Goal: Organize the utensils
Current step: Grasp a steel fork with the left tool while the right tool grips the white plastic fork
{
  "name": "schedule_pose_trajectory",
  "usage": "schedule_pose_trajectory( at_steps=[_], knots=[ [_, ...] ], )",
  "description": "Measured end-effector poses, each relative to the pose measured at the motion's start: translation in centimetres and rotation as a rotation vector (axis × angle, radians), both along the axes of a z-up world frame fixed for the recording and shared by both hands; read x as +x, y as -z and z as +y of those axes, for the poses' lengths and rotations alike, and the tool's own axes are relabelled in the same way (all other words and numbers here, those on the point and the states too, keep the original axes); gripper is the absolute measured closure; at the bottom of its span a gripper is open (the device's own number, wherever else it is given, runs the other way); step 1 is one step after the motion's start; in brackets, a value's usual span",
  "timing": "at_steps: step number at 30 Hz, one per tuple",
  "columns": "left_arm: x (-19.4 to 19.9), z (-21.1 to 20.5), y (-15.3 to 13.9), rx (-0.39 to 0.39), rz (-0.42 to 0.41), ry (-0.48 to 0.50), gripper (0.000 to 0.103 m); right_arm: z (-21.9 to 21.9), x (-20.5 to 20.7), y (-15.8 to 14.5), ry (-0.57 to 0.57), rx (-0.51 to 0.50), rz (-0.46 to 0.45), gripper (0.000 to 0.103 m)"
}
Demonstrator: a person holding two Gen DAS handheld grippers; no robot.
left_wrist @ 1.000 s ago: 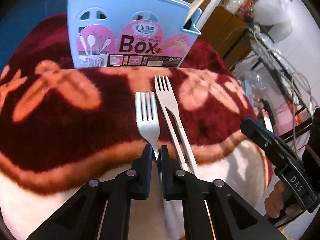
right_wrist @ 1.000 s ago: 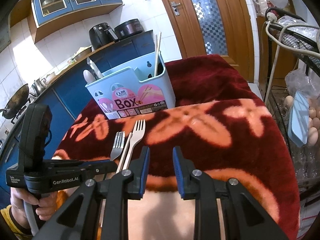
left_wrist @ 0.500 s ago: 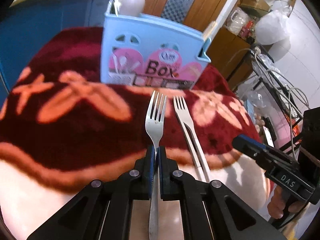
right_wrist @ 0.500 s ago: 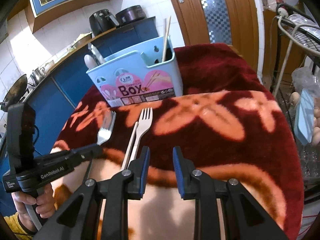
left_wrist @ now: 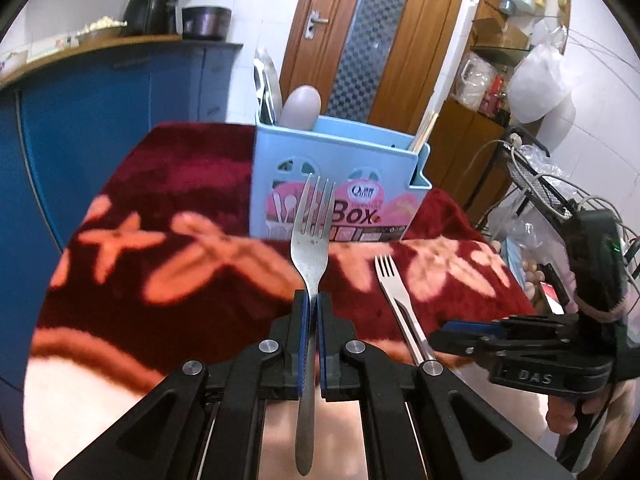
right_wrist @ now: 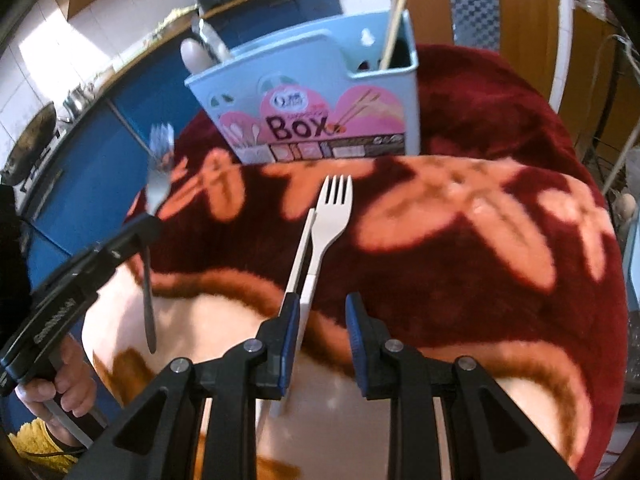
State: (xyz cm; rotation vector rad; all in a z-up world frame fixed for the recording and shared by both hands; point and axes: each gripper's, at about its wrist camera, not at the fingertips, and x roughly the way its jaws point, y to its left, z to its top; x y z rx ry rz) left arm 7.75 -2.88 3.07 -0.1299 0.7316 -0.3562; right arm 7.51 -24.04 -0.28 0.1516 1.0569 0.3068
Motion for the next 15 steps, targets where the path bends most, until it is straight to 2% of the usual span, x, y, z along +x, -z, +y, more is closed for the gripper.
schedule_pose_trajectory(
  at_steps=[15],
  knots=[
    [-0.8,0.9,-0.6,-0.027,-0.060,0.004,0.099,1.5,4.0,0.9,-0.070,-0.063,0.190,0.082]
  ],
)
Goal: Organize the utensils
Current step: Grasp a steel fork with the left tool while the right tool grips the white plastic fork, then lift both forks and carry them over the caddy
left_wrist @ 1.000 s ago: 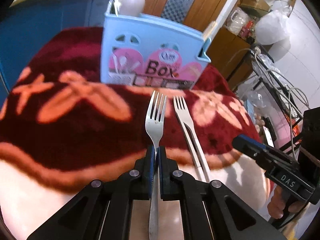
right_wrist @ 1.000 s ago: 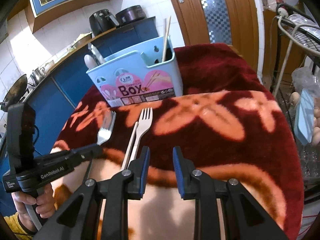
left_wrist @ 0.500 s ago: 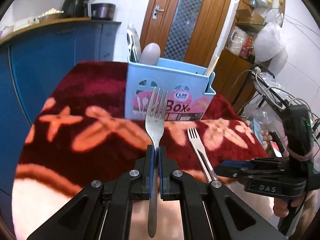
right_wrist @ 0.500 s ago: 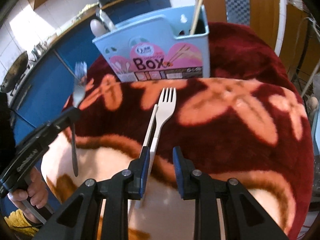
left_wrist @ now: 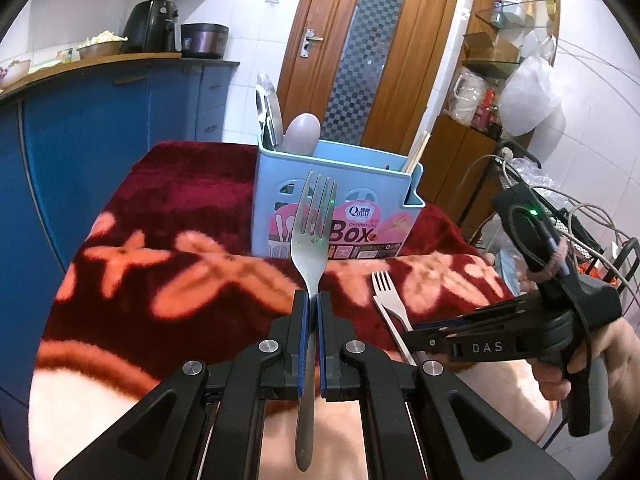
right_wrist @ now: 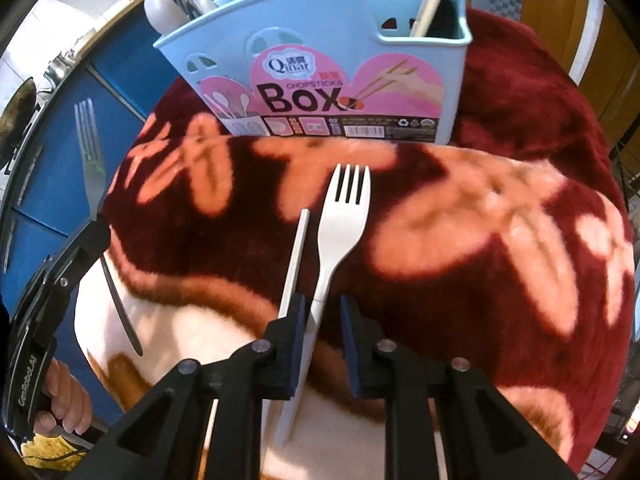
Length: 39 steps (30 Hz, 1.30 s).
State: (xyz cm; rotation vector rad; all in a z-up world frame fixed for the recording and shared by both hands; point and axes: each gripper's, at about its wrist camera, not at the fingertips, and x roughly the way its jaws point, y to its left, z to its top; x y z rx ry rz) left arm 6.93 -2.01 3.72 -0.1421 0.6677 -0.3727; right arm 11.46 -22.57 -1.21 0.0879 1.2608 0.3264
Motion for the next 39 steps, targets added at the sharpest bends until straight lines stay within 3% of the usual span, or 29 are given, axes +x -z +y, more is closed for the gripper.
schedule_pose_trajectory(
  at_steps=[5,8,13,17,24,30,39],
  knots=[
    [0.1,-0.2,0.1,-0.002,-0.004,0.002,0.099,0.3,1.3,0.2,-0.039,-0.013,0.048,0.081],
    [0.1,-0.3,0.1,-0.011,-0.007,0.002,0.099,1.1,1.7,0.1,-0.048,-0.047,0.059,0.088],
    [0.3,-0.6,-0.4,-0.026,-0.018,0.003,0.099,1.9,1.9,-0.1,-0.035,-0.072,0.039,0.093],
    [0.4,-1.0,-1.4,-0.035,-0.044,0.009,0.099,1.3,0.9,-0.7,-0.004,-0.019,0.005,0.096],
    [0.7,-1.8,-4.4,-0.059,-0.142,0.031,0.099,-1.6,-1.1,-3.5,0.065,0.193,-0.159,0.096],
    [2.5,-2.3,-6.7,-0.086,-0.204,0.015,0.099,-3.2,-1.7,-6.6,0.115,0.266,-0.407,0.096],
    [5.6,-3.1,-10.4,-0.148,-0.356,-0.036,0.099,-3.9,-0.6,-9.7,0.116,0.314,-0.642,0.096]
  ],
)
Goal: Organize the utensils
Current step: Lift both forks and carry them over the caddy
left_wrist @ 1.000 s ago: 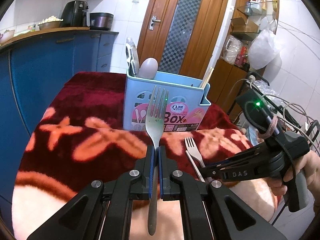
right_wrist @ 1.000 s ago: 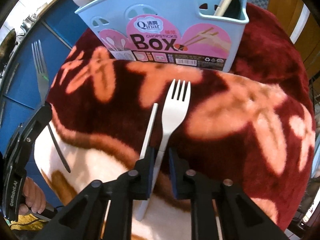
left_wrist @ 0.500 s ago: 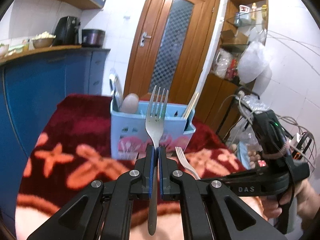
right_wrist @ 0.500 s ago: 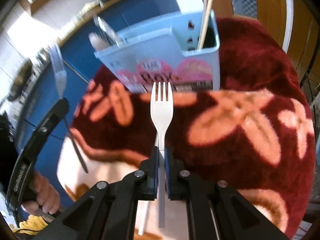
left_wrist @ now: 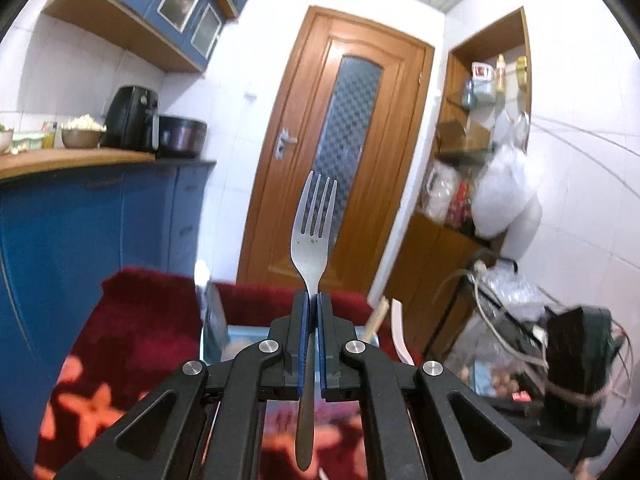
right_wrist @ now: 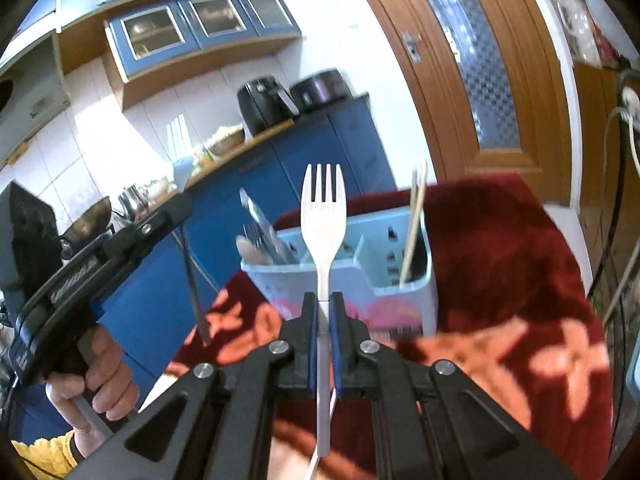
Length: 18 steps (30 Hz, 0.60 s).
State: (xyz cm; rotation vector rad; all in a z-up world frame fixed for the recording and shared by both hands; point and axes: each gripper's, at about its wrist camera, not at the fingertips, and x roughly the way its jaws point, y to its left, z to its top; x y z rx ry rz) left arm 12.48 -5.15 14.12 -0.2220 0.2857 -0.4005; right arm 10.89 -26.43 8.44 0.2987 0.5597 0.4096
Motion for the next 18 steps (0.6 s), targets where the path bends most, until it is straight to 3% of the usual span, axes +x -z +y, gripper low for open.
schedule_pose_trajectory(
  at_steps=[9,14,18],
  knots=[
    [3.7,-1.1,-0.7,0.009,-0.116,-0.095,0.099,-0.6,2.4,-0.7,0.034,0.022,-0.137,0.096],
    [5.2,-2.3,0.6,0.061,-0.154,-0.116,0.099,-1.1,4.8,-0.6,0.065,0.025,-0.196,0.096],
    [5.8,-2.6,2.4,0.079,-0.163,-0.127,0.099,-0.6,6.4,0.0,0.089,-0.030,-0.255,0.096]
  ],
)
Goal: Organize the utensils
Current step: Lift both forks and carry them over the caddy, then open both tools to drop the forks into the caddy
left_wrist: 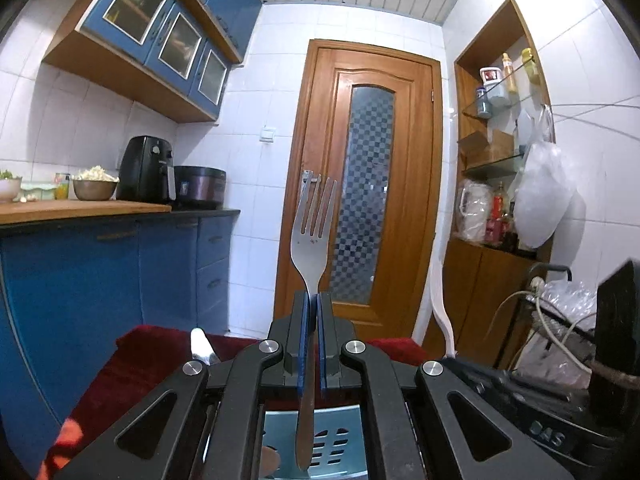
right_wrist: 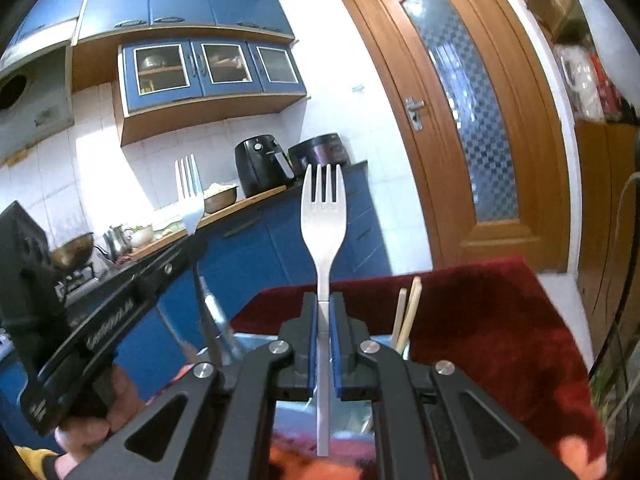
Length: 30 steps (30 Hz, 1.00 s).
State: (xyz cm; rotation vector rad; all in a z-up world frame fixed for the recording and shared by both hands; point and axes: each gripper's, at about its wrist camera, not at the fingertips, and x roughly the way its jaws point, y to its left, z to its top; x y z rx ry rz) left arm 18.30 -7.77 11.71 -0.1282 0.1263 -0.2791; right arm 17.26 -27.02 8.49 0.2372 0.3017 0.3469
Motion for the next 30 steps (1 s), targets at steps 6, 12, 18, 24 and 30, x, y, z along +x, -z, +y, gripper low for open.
schedule_pose_trajectory(
  at_steps=[6,12,18,24,30],
  knots=[
    [1.4,0.0,1.8,-0.007,0.039,0.007,0.099,0.8,2.1,1.7,0.024,-0.042,-0.029,0.096],
    [1.5,-0.2,2.5,0.003,0.052,0.016,0.099,0.7,2.7,2.9,0.032,-0.054,-0.011,0.096],
    [1.7,-0.3,2.9,0.004,0.086,0.012,0.098,0.5,2.4,3.3,0.028,-0.083,0.005,0.095],
    [1.3,-0.3,2.4,0.006,0.083,0.017,0.095,0.6,1.9,2.9,0.004,-0.089,0.031,0.095],
    [0.4,0.1,1.5,0.002,0.114,0.032,0.092,0.3,0.9,2.1,0.009,-0.069,0.025,0.092]
  ],
)
